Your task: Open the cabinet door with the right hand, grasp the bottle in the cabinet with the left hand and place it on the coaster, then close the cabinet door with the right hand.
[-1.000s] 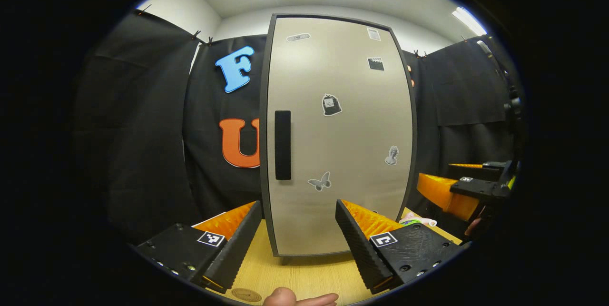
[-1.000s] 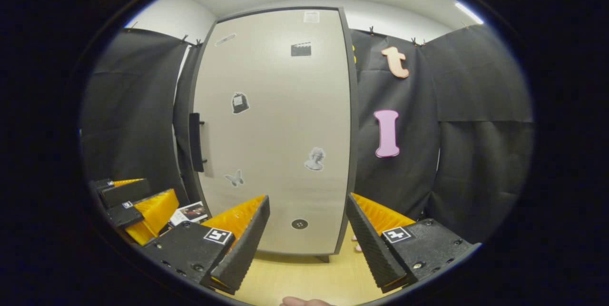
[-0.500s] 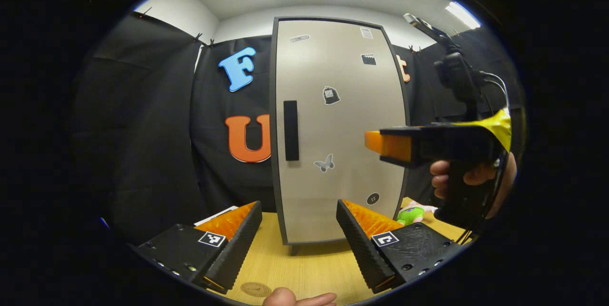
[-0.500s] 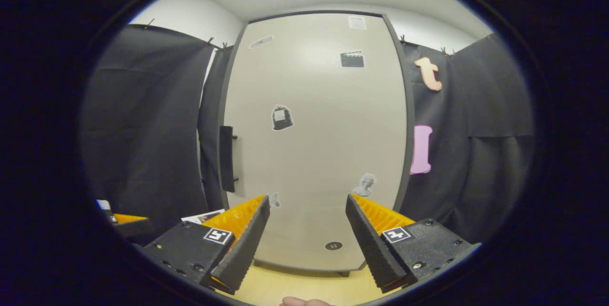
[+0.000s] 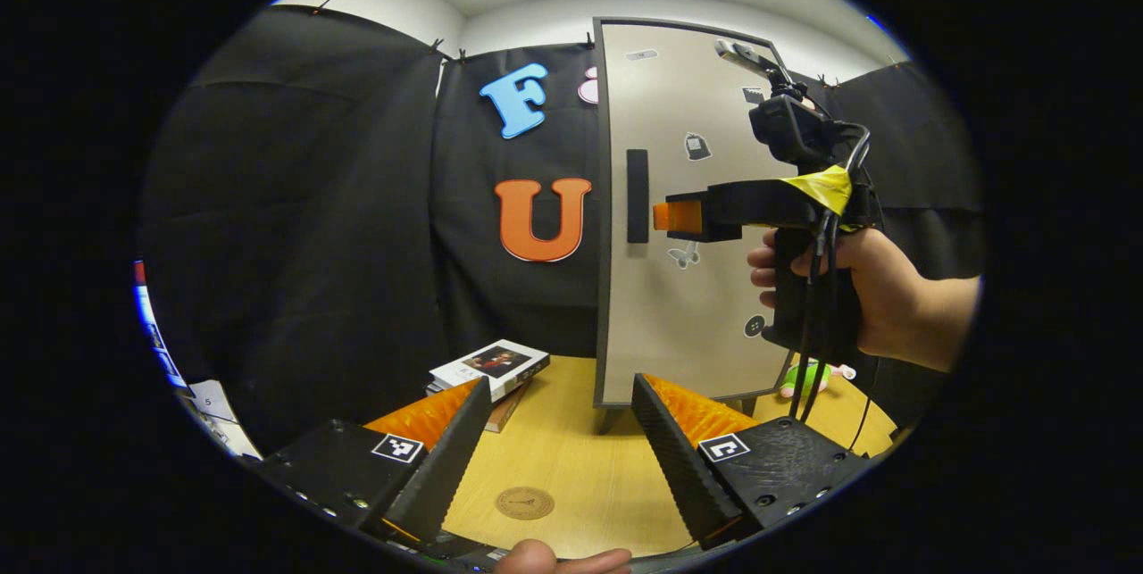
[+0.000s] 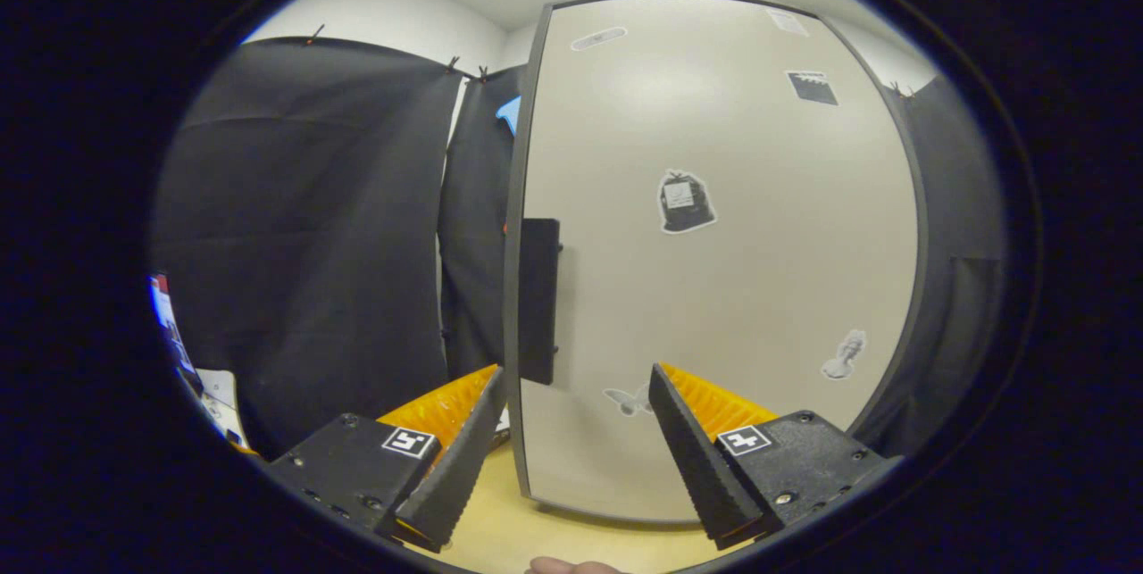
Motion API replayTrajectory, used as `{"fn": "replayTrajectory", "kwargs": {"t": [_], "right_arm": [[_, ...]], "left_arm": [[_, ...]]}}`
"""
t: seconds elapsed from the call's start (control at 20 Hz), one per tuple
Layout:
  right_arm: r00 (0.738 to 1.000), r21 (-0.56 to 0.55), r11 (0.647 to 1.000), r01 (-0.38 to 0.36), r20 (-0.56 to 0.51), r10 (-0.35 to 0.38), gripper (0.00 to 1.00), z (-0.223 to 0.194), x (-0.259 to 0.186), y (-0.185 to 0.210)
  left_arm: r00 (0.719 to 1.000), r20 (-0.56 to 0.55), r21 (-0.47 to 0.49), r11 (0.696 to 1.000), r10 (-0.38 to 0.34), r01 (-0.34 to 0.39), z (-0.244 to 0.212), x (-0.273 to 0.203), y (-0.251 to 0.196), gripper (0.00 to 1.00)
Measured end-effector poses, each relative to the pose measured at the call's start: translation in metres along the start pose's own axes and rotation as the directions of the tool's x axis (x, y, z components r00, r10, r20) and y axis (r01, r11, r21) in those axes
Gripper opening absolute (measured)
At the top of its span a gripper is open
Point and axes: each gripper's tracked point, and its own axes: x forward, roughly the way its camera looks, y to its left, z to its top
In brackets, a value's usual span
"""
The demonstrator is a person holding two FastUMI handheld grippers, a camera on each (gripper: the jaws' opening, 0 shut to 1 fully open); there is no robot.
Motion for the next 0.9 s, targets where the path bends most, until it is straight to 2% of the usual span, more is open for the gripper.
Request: {"fn": "replayTrajectory", "kwargs": {"t": [0.2,0.25,0.35,0.45,0.5,0.6,0.8,0.9], "right_arm": [[0.999,-0.028,0.999,-0.033,-0.012,0.033,1.00,-0.003,0.029,0.021],[0.999,-0.022,0.999,-0.041,-0.014,0.040,0.96,-0.004,0.034,0.025],[0.999,-0.021,0.999,-0.038,-0.016,0.038,1.00,-0.006,0.040,0.029],[1.000,-0.032,0.999,-0.020,-0.011,0.020,1.00,-0.006,0.048,0.028],[1.000,-0.034,0.999,-0.014,-0.011,0.014,0.96,-0.006,0.052,0.029],[1.000,-0.033,0.999,-0.008,-0.017,0.008,1.00,-0.009,0.058,0.030],[1.000,-0.027,0.999,0.020,-0.005,-0.020,1.00,-0.008,0.065,0.028],[0.999,-0.037,0.998,0.046,0.001,-0.046,0.93,-0.007,0.069,0.021]], "left_arm": [[0.997,-0.015,0.022,0.997,0.071,-0.071,-0.012,-0.010,0.032,0.96],[0.996,-0.016,0.025,0.996,0.083,-0.083,-0.012,-0.010,0.036,0.96],[0.994,-0.008,0.026,0.994,0.105,-0.105,-0.008,-0.012,0.042,0.96],[0.994,-0.003,0.014,0.994,0.105,-0.105,-0.005,-0.010,0.043,0.96],[0.994,-0.004,0.015,0.994,0.106,-0.106,-0.007,-0.010,0.045,0.96],[0.994,-0.007,0.025,0.994,0.107,-0.107,-0.008,-0.010,0.046,0.96],[0.993,-0.019,0.033,0.993,0.114,-0.113,-0.014,-0.011,0.054,0.96],[0.993,-0.026,0.031,0.993,0.118,-0.117,-0.015,-0.012,0.059,0.96]]}}
